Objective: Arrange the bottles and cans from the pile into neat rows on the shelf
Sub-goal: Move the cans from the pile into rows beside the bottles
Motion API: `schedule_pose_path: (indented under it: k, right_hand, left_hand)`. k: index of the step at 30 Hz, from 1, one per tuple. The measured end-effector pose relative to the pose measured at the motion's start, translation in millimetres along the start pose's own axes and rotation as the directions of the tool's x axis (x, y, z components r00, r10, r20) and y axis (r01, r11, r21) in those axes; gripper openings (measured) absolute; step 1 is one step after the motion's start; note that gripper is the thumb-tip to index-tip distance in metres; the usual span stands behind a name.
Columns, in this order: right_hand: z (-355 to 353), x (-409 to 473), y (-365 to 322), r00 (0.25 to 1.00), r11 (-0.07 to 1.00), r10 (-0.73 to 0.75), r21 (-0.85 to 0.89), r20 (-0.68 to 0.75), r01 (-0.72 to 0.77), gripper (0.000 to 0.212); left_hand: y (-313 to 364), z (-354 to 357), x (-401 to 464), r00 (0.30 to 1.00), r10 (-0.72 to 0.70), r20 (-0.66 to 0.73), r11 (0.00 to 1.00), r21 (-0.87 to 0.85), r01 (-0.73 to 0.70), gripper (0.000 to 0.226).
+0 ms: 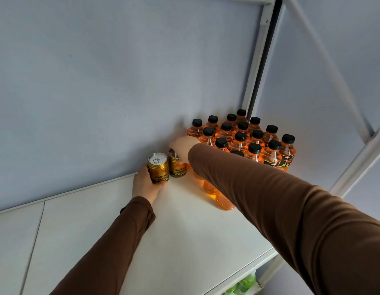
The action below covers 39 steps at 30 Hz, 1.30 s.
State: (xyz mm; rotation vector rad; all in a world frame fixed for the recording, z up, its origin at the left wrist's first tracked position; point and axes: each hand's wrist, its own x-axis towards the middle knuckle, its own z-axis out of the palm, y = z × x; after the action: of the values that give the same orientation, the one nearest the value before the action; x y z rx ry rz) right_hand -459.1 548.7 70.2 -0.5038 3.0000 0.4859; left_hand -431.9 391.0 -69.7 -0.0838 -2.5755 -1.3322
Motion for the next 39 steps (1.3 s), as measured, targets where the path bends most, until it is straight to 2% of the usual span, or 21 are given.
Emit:
schedule_pose_path:
  k: [15,18,24,29,39]
  right_hand:
    - [-3,-9,-1,1.0,0.998,-0.004,0.06,-0.009,0.004,0.036]
    - [-8,-13,2,0.998,0.996,-0.014,0.087,-0.064,0.019,0.031]
    - [-22,-36,-4,0.973,0.973,-0.055,0.207,-0.222,0.102,0.045]
    - [-11,-64,-45,0.922,0.891,-0.082,0.386,-0.378,0.238,0.05]
    - [-1,-123,-181,0.886,0.774,-0.149,0.506,-0.439,0.381,0.058]
  left_hand:
    - [10,-4,-4,0.997,-0.052,0.062,0.995,0.092,0.046,0.07]
    - [8,-16,-11,0.993,-0.066,0.103,0.975,0.219,0.042,0.077]
    - [7,-61,-49,0.981,-0.109,0.158,0.884,0.466,0.023,0.084]
    - [12,-114,-97,0.99,-0.084,0.112,0.851,0.526,0.012,0.08]
    - [-11,-231,-197,0.996,-0.044,-0.077,0.807,0.585,0.081,0.076]
